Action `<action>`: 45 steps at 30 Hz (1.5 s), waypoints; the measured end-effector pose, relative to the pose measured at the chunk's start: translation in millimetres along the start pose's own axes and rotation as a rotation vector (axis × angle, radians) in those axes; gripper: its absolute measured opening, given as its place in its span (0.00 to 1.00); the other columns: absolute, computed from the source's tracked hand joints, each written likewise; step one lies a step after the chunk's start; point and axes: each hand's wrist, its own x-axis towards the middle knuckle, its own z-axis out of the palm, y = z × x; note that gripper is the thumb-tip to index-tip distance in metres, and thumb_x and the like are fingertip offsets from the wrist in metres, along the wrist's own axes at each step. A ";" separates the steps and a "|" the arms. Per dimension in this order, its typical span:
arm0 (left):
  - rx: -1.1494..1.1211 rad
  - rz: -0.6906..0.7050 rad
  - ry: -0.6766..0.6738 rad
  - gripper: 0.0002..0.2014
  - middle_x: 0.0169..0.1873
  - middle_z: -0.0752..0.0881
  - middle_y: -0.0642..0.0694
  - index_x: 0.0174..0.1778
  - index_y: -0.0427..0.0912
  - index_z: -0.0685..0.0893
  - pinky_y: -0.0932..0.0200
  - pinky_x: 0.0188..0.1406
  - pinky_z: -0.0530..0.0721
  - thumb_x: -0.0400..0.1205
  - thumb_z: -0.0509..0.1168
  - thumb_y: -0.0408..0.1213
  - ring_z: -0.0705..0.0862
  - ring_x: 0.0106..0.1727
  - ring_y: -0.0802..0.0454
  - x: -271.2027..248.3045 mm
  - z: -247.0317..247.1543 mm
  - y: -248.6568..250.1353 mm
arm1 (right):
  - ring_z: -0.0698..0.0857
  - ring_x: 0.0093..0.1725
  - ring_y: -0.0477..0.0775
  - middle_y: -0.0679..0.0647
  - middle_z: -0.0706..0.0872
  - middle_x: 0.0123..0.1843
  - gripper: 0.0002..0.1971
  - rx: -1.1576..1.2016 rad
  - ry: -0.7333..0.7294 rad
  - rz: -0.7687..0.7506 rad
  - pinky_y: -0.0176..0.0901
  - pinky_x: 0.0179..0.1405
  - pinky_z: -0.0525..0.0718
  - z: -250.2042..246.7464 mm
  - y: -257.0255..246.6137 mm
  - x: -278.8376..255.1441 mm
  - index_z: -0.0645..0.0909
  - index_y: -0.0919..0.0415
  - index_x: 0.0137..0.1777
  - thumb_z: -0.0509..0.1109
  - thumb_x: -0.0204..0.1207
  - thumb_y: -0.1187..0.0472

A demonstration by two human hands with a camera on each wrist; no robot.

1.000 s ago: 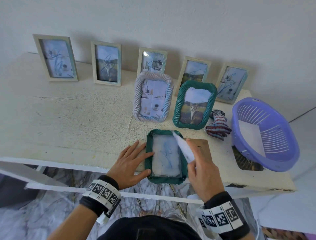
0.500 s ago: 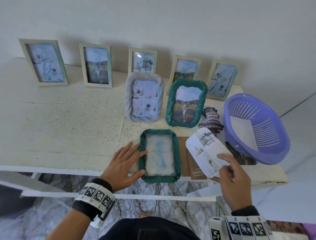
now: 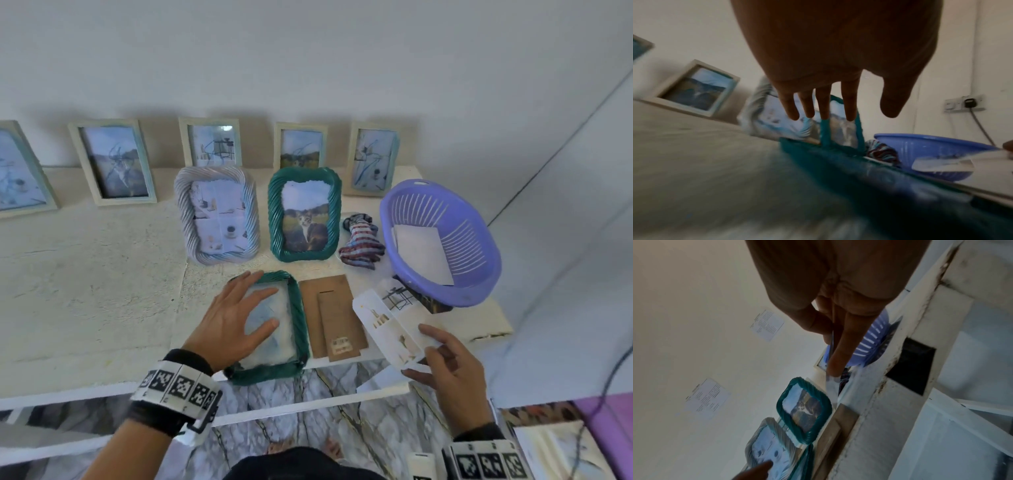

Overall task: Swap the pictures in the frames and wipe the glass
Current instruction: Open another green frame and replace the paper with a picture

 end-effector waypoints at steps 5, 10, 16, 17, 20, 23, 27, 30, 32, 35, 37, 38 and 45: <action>-0.013 0.213 -0.073 0.25 0.77 0.72 0.46 0.72 0.54 0.77 0.33 0.71 0.74 0.82 0.57 0.59 0.70 0.77 0.42 69.7 25.5 60.3 | 0.82 0.51 0.80 0.79 0.75 0.43 0.15 0.058 0.035 0.089 0.54 0.38 0.90 -30.3 15.7 -1.1 0.83 0.63 0.61 0.59 0.83 0.75; 0.061 0.312 -0.198 0.27 0.81 0.65 0.45 0.78 0.53 0.72 0.36 0.75 0.69 0.83 0.58 0.56 0.64 0.81 0.43 136.6 47.4 123.2 | 0.90 0.43 0.61 0.65 0.87 0.48 0.16 -0.025 0.021 0.140 0.61 0.39 0.90 -49.5 20.9 -2.3 0.82 0.56 0.59 0.57 0.84 0.72; 0.345 0.307 -0.292 0.22 0.83 0.59 0.46 0.75 0.55 0.72 0.43 0.79 0.58 0.84 0.61 0.52 0.56 0.83 0.44 175.5 70.9 147.6 | 0.83 0.43 0.34 0.38 0.87 0.41 0.17 -0.602 -0.075 -0.117 0.23 0.35 0.78 -69.9 28.0 3.5 0.79 0.43 0.61 0.63 0.82 0.67; 0.361 0.313 -0.269 0.20 0.82 0.62 0.47 0.73 0.55 0.75 0.43 0.79 0.58 0.85 0.60 0.52 0.58 0.82 0.43 177.4 72.7 147.4 | 0.83 0.42 0.35 0.38 0.86 0.38 0.16 -0.655 -0.087 -0.137 0.23 0.35 0.76 -71.6 27.1 4.2 0.79 0.44 0.63 0.64 0.82 0.66; 0.313 0.346 -0.195 0.17 0.78 0.70 0.46 0.67 0.54 0.81 0.42 0.75 0.63 0.85 0.60 0.53 0.66 0.78 0.41 182.4 73.8 143.4 | 0.78 0.32 0.42 0.41 0.82 0.36 0.17 -0.799 -0.133 -0.144 0.28 0.30 0.75 -75.6 25.7 11.3 0.79 0.47 0.69 0.63 0.83 0.62; 0.195 0.354 -0.154 0.15 0.74 0.75 0.45 0.63 0.52 0.84 0.39 0.69 0.70 0.83 0.63 0.52 0.73 0.73 0.39 189.2 67.7 140.4 | 0.78 0.36 0.45 0.45 0.86 0.42 0.17 -0.930 -0.188 -0.165 0.33 0.31 0.73 -75.7 22.2 29.1 0.77 0.45 0.71 0.60 0.84 0.57; 0.134 0.371 -0.128 0.15 0.72 0.77 0.43 0.61 0.51 0.85 0.40 0.65 0.74 0.82 0.64 0.52 0.77 0.69 0.39 197.3 60.5 141.4 | 0.86 0.46 0.53 0.50 0.90 0.50 0.16 -1.019 -0.198 -0.235 0.46 0.40 0.82 -68.1 7.5 67.4 0.79 0.46 0.69 0.59 0.84 0.56; 0.133 0.370 -0.116 0.15 0.72 0.76 0.44 0.61 0.52 0.85 0.40 0.66 0.74 0.82 0.66 0.51 0.76 0.69 0.39 196.4 60.9 140.6 | 0.86 0.50 0.54 0.49 0.89 0.54 0.15 -1.097 -0.211 -0.230 0.45 0.44 0.84 -59.8 -1.0 97.3 0.80 0.45 0.67 0.59 0.84 0.55; 0.128 0.364 -0.125 0.16 0.72 0.77 0.45 0.61 0.53 0.85 0.39 0.66 0.74 0.82 0.63 0.55 0.76 0.70 0.39 192.5 63.1 139.0 | 0.86 0.52 0.55 0.49 0.89 0.56 0.15 -1.171 -0.228 -0.199 0.45 0.45 0.84 -54.9 -1.7 110.5 0.79 0.43 0.67 0.58 0.84 0.53; 0.130 0.352 -0.120 0.16 0.72 0.77 0.45 0.61 0.54 0.85 0.41 0.66 0.73 0.82 0.63 0.55 0.74 0.71 0.41 186.4 68.4 136.9 | 0.86 0.50 0.57 0.52 0.89 0.54 0.14 -1.245 -0.247 -0.144 0.45 0.41 0.82 -52.4 1.2 119.6 0.78 0.44 0.67 0.57 0.85 0.53; 0.127 0.356 -0.103 0.14 0.71 0.78 0.45 0.61 0.53 0.85 0.41 0.65 0.74 0.82 0.66 0.51 0.74 0.70 0.41 182.3 72.5 136.6 | 0.85 0.47 0.58 0.54 0.87 0.48 0.13 -1.276 -0.242 -0.121 0.43 0.37 0.77 -52.1 0.9 120.0 0.79 0.51 0.61 0.56 0.85 0.53; 0.127 0.360 -0.095 0.14 0.70 0.78 0.46 0.61 0.53 0.85 0.41 0.64 0.75 0.81 0.66 0.51 0.74 0.70 0.41 180.2 74.3 136.7 | 0.84 0.45 0.59 0.55 0.84 0.43 0.12 -1.276 -0.241 -0.113 0.43 0.35 0.73 -52.8 0.8 118.6 0.80 0.56 0.55 0.55 0.85 0.53; 0.106 0.346 -0.096 0.22 0.70 0.78 0.47 0.61 0.53 0.84 0.39 0.64 0.78 0.79 0.56 0.59 0.72 0.73 0.42 166.0 86.5 129.6 | 0.82 0.32 0.56 0.47 0.81 0.26 0.05 -0.963 -0.018 -0.076 0.43 0.35 0.77 -111.5 -13.5 108.4 0.85 0.50 0.47 0.67 0.79 0.58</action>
